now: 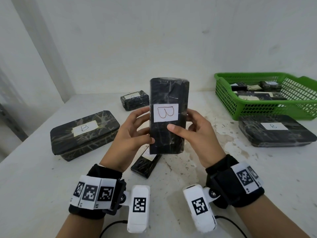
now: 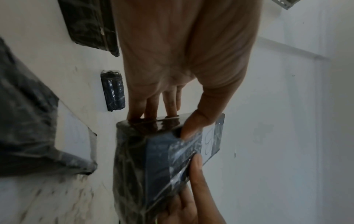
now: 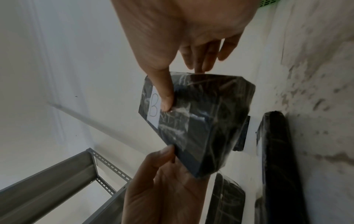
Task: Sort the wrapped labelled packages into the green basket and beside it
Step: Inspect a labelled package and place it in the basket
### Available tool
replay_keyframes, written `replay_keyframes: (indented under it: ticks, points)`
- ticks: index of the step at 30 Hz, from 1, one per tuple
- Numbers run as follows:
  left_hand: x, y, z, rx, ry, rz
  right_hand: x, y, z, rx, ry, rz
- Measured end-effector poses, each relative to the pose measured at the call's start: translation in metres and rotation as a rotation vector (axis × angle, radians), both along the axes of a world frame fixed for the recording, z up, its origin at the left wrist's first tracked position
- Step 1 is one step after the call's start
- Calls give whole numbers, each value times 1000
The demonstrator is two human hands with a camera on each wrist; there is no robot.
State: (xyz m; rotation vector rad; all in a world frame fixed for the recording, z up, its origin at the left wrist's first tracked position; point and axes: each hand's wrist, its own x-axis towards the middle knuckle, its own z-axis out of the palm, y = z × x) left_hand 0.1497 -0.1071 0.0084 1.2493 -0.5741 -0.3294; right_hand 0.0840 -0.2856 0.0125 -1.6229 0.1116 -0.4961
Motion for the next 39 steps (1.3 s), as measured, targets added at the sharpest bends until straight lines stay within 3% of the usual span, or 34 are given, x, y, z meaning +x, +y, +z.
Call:
replay_keyframes:
  ticks: [10, 15, 19, 22, 26, 29, 33, 39]
  points:
    - [-4, 0, 2, 33, -151, -12, -3, 2, 0, 55, -38, 39]
    - [-9, -3, 8, 22, -38, -91, 0, -1, -5, 22, -68, 4]
    - [-9, -4, 10, -60, 40, -38, 1, -2, -7, 8, -68, 17]
    - [-8, -3, 8, -100, -1, 36, 0, -2, -5, -12, -28, 72]
    - [-7, -2, 8, -124, -32, 76, -4, -1, 8, 329, 54, 332]
    - [-9, -1, 10, -153, -37, 82, -7, 0, 16, 478, 42, 416]
    - [-13, -4, 11, -152, -71, 90, -8, 6, 18, 444, 34, 337]
    - [-12, -4, 10, -140, -51, 120, -7, 13, 18, 376, -126, 207]
